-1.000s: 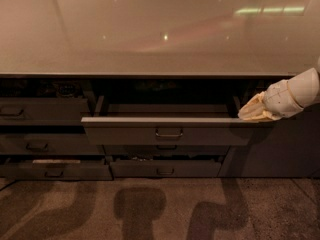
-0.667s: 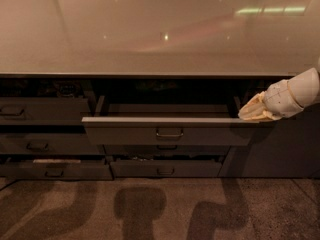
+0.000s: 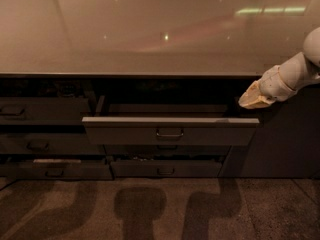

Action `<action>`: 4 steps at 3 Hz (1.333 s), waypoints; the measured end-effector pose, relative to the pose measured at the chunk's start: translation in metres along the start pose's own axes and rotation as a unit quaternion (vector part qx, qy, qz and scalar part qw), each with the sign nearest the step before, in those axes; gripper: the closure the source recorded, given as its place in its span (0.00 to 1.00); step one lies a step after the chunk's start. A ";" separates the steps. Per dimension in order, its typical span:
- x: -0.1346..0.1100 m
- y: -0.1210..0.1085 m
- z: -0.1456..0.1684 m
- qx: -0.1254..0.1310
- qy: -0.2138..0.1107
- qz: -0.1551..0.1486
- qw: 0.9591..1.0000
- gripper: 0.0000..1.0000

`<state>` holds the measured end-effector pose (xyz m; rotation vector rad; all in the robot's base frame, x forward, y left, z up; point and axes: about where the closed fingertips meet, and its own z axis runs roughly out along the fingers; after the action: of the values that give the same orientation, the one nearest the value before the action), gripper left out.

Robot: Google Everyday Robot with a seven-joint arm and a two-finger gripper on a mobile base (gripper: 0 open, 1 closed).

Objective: Open top drawer

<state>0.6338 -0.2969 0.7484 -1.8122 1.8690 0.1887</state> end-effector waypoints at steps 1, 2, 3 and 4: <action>-0.001 0.001 0.003 0.001 0.003 -0.002 1.000 1.00; 0.019 0.000 0.025 -0.014 0.021 0.016 1.000 1.00; 0.039 0.008 0.057 -0.041 0.030 0.027 0.998 1.00; 0.039 0.008 0.057 -0.041 0.030 0.027 0.998 1.00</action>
Offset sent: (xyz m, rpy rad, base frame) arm 0.0157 -0.0212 -0.0662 -0.0736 0.1025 -0.0694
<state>0.6426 -0.3051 0.6801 -1.8404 1.9802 0.2357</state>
